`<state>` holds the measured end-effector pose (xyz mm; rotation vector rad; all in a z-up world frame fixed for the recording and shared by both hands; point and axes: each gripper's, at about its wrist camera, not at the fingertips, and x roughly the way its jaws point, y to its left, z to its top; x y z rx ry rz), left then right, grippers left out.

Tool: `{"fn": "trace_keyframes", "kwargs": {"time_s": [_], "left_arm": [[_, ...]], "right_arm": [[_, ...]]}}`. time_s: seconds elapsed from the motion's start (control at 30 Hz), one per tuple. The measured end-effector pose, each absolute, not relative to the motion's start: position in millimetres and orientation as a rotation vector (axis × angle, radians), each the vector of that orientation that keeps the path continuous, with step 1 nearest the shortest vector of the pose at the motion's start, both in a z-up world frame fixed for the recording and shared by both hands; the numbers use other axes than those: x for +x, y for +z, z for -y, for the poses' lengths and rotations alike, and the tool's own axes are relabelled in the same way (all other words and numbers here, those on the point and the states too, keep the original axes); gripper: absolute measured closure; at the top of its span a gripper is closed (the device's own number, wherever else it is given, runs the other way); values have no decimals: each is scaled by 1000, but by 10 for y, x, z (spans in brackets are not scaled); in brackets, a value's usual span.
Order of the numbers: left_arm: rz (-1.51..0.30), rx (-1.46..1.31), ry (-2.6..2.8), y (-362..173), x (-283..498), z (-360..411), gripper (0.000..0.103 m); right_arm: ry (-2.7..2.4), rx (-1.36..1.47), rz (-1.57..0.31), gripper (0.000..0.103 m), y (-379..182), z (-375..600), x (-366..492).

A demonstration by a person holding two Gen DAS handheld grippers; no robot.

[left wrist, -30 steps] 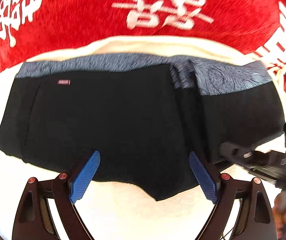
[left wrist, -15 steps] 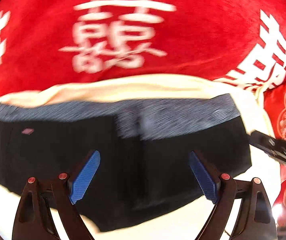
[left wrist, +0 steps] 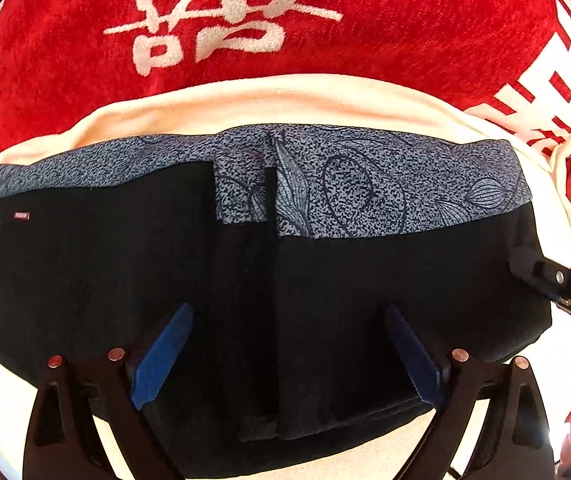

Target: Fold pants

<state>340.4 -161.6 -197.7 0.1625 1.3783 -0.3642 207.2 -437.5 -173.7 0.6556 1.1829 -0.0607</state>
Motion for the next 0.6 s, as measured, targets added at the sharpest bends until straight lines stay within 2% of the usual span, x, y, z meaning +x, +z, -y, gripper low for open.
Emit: {"fn": "trace_keyframes", "kwargs": {"time_s": [0.27, 0.4, 0.6], "left_arm": [[-1385, 187, -273, -1790, 3253, 1587, 5], [-1391, 176, -226, -1627, 3207, 1279, 6], [-1414, 110, -187, -1535, 3091, 911, 6]], "right_arm": [[-27, 623, -1224, 73, -1774, 4274, 2057], [-24, 600, -1257, 73, -1787, 4249, 2127], [-16, 472, -1292, 52, -1738, 4016, 2219]]}}
